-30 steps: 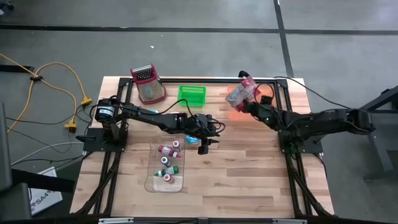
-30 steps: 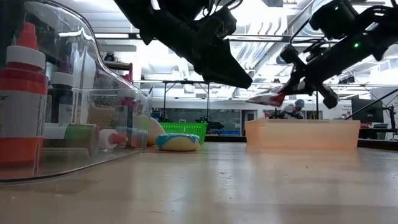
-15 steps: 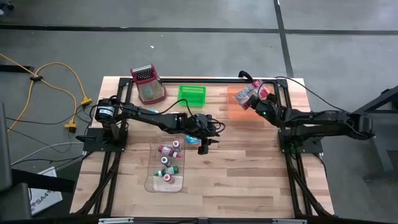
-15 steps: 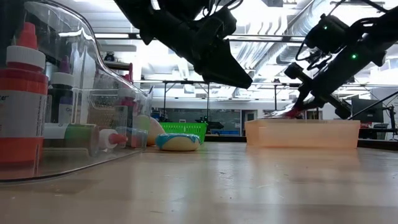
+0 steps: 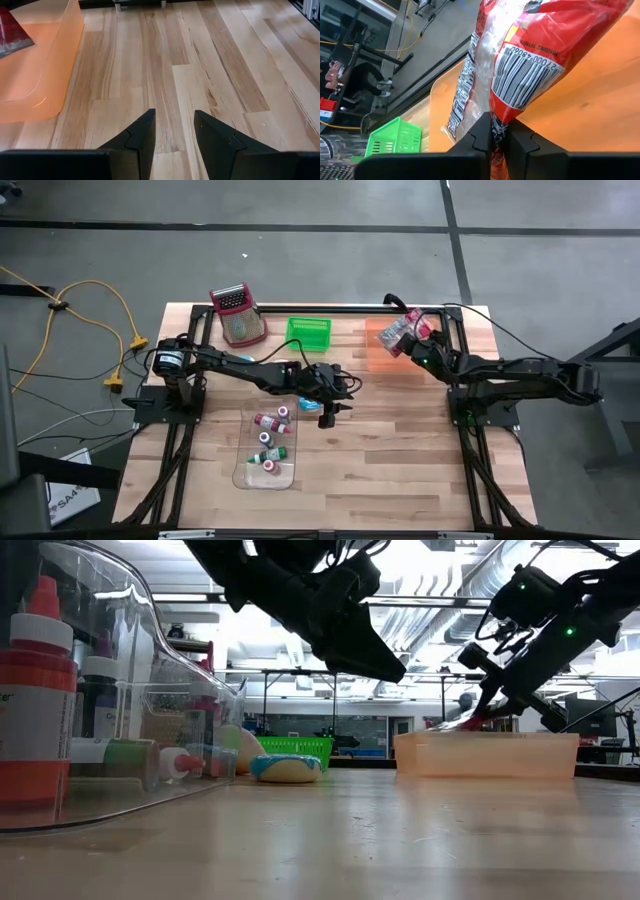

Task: Pick & Place Food Item
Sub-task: Put the popcorn bag into the orange bin

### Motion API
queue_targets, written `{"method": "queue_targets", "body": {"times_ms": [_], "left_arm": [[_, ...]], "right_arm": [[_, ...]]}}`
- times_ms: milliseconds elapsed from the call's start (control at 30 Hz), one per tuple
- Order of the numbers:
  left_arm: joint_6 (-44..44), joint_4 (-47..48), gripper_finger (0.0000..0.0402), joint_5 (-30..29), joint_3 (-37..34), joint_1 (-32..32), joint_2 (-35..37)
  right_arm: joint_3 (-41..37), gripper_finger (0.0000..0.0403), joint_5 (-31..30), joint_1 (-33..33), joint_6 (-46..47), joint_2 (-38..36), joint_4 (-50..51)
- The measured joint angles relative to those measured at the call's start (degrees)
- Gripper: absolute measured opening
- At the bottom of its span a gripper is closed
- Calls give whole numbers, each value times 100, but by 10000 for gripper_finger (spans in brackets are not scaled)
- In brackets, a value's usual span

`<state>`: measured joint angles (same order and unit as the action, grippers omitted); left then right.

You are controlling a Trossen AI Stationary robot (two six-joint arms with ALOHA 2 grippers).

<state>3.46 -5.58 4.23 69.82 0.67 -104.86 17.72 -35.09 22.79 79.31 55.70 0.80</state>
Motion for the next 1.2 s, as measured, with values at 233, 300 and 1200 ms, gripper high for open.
{"method": "queue_targets", "body": {"times_ms": [233,300,1200], "left_arm": [[0,0,131,0,0,0,0],[0,0,131,0,0,0,0],[-46,4,131,2,0,0,-2]], "right_arm": [[0,24,112,0,-1,0,0],[0,24,131,0,-2,0,1],[0,117,376,-2,-306,0,44]]}}
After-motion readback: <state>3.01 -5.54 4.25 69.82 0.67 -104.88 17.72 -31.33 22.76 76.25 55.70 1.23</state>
